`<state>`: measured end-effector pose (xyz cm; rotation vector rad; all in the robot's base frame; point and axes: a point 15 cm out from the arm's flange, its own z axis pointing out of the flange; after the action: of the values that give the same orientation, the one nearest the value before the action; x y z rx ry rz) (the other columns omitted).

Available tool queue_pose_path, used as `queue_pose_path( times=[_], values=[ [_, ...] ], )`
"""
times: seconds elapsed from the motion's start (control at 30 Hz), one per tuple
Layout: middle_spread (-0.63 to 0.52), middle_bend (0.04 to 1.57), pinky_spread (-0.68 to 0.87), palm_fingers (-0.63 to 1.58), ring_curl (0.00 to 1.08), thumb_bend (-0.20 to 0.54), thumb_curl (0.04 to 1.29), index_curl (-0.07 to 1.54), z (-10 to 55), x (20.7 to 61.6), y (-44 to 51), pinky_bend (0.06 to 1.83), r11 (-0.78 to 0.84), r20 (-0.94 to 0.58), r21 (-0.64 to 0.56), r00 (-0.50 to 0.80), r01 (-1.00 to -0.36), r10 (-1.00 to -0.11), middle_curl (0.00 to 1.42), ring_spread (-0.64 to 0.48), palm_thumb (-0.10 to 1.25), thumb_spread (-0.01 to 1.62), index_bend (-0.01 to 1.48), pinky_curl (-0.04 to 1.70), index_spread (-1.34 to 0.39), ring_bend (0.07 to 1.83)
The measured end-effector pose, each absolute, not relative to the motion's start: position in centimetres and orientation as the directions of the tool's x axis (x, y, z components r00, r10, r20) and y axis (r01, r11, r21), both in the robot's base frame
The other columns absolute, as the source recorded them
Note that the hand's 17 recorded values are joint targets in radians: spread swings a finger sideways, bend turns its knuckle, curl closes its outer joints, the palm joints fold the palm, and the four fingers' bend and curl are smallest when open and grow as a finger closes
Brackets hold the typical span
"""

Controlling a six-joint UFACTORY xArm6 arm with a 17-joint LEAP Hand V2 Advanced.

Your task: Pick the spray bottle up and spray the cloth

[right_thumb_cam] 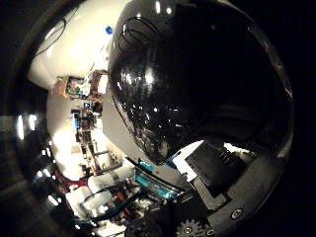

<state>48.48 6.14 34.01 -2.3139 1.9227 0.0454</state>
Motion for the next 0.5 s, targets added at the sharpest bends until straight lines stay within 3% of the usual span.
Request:
queue_pose_path(
  times=[0.5],
  values=[
    [-0.34,1.23,-0.13,0.81,0.96,-0.018,0.83,1.08,38.2,47.8,13.9,1.27,-0.281,-0.145,-0.117,0.296,-0.953,-0.944,1.23,-0.29,1.04,0.77,1.18,1.46,-0.30,1.45]
  ],
)
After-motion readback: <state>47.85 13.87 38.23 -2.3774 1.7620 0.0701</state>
